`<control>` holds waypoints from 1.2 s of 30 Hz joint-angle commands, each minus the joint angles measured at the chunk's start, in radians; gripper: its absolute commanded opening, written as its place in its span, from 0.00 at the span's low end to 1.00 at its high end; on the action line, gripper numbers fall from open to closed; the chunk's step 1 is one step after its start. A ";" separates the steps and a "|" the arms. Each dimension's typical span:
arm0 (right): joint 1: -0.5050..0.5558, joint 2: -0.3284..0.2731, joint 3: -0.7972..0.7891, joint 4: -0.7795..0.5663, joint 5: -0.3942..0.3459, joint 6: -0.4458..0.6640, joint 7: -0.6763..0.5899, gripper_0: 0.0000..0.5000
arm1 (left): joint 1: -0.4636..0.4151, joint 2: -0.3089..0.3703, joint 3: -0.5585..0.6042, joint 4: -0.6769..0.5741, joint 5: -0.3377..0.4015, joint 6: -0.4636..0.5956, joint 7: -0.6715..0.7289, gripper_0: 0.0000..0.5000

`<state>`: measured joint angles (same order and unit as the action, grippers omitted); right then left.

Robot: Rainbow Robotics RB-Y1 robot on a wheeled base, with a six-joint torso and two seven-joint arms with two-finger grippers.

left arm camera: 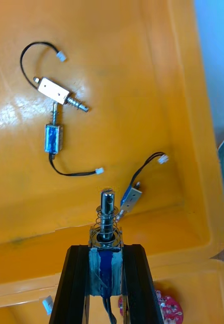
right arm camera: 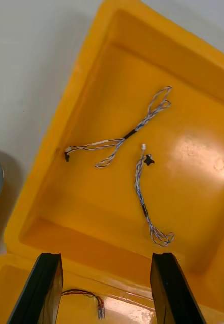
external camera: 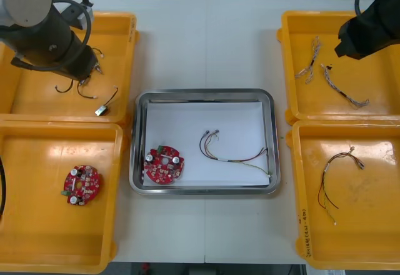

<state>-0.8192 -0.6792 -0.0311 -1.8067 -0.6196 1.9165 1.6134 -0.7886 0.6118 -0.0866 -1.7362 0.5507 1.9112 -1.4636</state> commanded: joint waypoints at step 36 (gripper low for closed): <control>-0.201 -0.145 -0.171 0.604 0.015 -0.008 0.376 1.00 | 0.031 -0.210 -0.383 -0.112 -0.121 -0.110 0.551 0.01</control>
<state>-0.9477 -0.7821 -0.1791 -1.2256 -0.6182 1.9163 1.9250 -0.7630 0.4231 -0.4349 -1.8440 0.4492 1.8200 -0.9821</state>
